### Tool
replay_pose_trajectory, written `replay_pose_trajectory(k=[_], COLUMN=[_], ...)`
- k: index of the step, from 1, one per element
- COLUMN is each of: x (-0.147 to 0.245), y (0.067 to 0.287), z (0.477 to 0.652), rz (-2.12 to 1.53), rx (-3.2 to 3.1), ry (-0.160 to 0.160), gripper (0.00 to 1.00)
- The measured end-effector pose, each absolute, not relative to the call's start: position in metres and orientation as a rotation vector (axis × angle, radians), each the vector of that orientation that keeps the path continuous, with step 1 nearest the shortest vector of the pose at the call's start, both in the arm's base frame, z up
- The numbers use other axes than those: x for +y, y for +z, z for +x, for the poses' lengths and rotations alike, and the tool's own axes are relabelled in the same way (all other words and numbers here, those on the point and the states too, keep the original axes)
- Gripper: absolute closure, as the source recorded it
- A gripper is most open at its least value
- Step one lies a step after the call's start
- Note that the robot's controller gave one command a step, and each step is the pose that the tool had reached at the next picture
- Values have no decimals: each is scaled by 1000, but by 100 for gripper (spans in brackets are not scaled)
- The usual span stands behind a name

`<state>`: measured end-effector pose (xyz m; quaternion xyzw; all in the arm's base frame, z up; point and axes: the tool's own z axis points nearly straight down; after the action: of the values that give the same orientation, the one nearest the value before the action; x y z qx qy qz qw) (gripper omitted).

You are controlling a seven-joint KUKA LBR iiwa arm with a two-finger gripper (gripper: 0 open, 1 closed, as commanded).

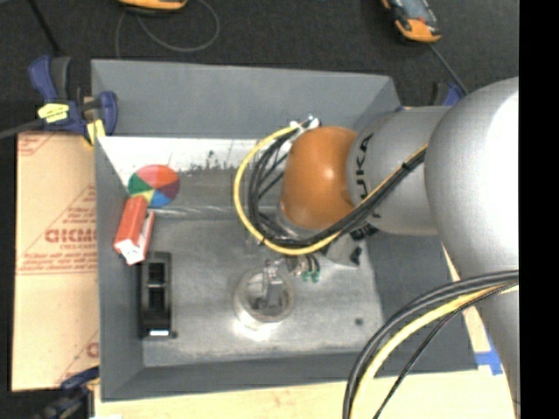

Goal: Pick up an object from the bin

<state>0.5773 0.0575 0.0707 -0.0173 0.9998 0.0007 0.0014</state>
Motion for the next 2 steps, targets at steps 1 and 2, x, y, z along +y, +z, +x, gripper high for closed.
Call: replay_pose_trajectory(k=[1,2], x=[58,54], y=[71,71], z=[577,564], rz=[-54,-37], rx=[3138,3132], ry=[2,4], gripper=[0,0])
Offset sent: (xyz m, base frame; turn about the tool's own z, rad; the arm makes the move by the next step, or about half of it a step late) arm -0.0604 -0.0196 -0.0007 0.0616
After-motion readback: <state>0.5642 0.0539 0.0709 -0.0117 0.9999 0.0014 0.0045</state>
